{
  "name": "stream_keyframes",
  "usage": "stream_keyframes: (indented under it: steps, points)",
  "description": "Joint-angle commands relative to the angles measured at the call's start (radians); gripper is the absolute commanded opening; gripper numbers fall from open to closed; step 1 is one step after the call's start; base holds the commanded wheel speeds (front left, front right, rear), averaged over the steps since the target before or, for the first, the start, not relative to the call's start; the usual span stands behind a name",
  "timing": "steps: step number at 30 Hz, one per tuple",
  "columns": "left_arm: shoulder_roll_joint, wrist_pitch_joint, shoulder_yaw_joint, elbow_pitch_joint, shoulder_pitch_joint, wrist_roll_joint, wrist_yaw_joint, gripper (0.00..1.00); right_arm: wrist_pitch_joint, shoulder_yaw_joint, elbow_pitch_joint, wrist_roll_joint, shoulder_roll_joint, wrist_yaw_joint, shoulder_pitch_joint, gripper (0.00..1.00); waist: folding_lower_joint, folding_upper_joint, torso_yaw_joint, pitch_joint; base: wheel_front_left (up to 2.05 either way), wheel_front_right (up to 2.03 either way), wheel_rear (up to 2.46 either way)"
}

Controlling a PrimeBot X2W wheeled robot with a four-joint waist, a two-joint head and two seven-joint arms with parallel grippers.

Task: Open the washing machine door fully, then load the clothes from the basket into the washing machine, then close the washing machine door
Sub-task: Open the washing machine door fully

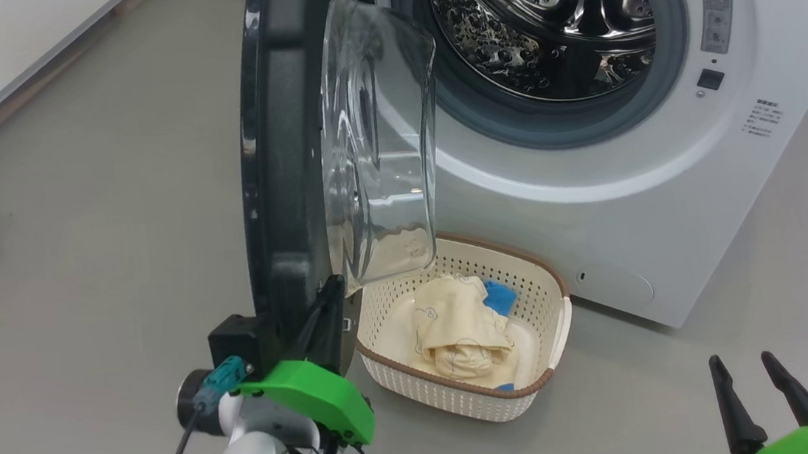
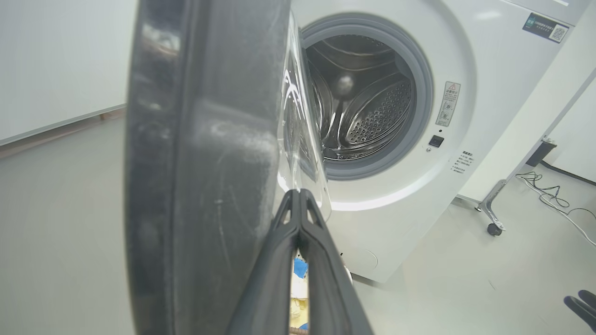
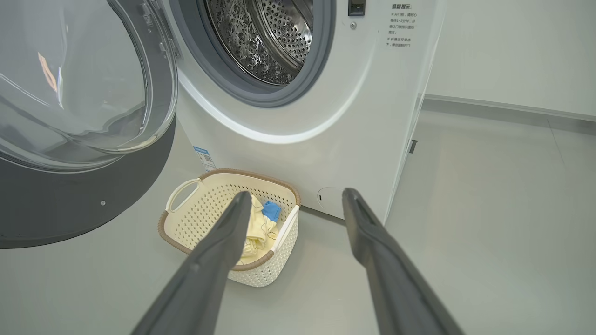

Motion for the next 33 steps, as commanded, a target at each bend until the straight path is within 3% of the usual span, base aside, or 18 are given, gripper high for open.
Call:
stream_keyframes:
  steps: [1, 10, 33]
  points:
    - [0.040, -0.011, 0.068, -0.025, -0.024, -0.008, 0.072, 0.00, -0.013, 0.024, -0.023, 0.007, -0.018, 0.000, -0.038, 1.00, 0.0000, 0.0000, 0.001, -0.004, 0.00, 0.00, 0.00]
    - [0.099, -0.037, 0.149, -0.001, -0.007, -0.034, 0.105, 0.00, -0.008, 0.031, -0.029, 0.006, -0.018, 0.000, -0.044, 1.00, 0.0000, 0.0000, -0.007, 0.002, 0.00, 0.00, 0.00]
    - [0.267, -0.106, 0.375, 0.215, -0.052, -0.091, 0.173, 0.00, 0.015, 0.010, -0.079, -0.010, -0.018, 0.000, -0.078, 1.00, 0.0000, 0.0000, -0.123, 0.114, 0.00, 0.00, 0.00]
